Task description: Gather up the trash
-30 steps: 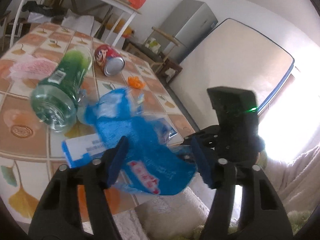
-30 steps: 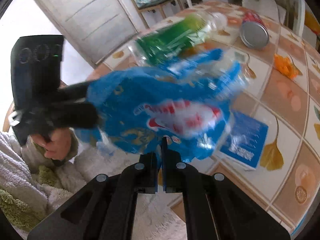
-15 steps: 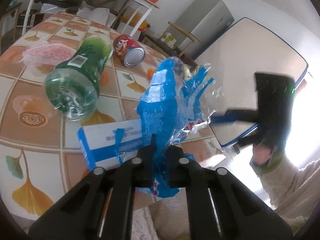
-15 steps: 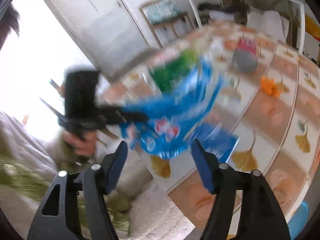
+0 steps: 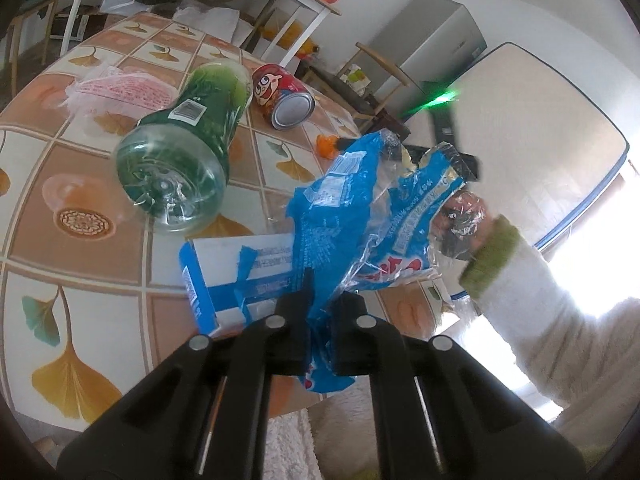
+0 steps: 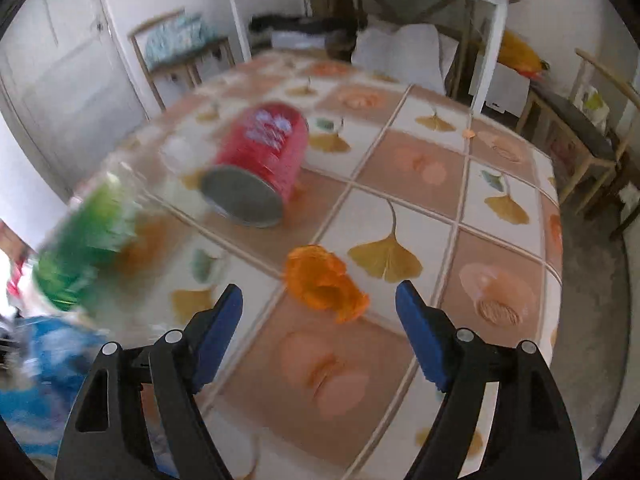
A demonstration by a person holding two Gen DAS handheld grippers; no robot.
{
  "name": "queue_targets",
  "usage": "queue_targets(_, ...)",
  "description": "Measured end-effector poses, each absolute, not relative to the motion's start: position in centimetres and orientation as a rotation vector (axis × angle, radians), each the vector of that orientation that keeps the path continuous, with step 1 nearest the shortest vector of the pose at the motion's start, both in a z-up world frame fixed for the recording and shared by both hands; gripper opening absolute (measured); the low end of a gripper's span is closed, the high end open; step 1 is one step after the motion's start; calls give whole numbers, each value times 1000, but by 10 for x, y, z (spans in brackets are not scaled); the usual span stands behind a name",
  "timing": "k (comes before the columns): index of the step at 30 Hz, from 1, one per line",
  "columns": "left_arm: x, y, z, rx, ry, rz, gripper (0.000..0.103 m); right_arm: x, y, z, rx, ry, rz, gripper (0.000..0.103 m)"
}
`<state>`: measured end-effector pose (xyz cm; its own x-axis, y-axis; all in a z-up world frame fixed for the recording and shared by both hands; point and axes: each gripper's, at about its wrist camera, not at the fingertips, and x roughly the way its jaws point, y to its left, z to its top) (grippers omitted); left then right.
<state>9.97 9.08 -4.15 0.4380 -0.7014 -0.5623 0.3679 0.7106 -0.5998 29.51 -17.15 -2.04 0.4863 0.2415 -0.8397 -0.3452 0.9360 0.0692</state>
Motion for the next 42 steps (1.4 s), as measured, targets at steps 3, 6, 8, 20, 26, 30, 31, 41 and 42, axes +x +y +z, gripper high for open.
queue_targets(3,101,91,-43,-423,894,-695,4,311,-169,-37,-155,1029,356,77)
queue_targets(6,104,92,-42,-423,891,-702,4,314,-170,-42,-147,1038,365,76)
queue_targets(8,105,92,-43,-424,890,-710,4,315,-171,-42,-132,1031,369,68)
queue_targets(20,106,90,-38,-431,879,-707,4,312,-173,-36,-75,981,341,19)
queue_targets(26,99,82,-26,-414,858,-686,4,292,-185,-15,-25,933,324,16)
queue_targets(30,91,79,-14,-412,829,-670,4,264,-199,8,15,885,315,16)
queue_targets(31,88,77,-9,-409,818,-669,4,254,-203,16,26,869,312,16)
queue_targets(41,78,25,29,-319,769,-727,4,136,-255,107,119,700,309,16)
queue_targets(42,78,15,33,-306,764,-742,4,120,-260,118,121,680,312,16)
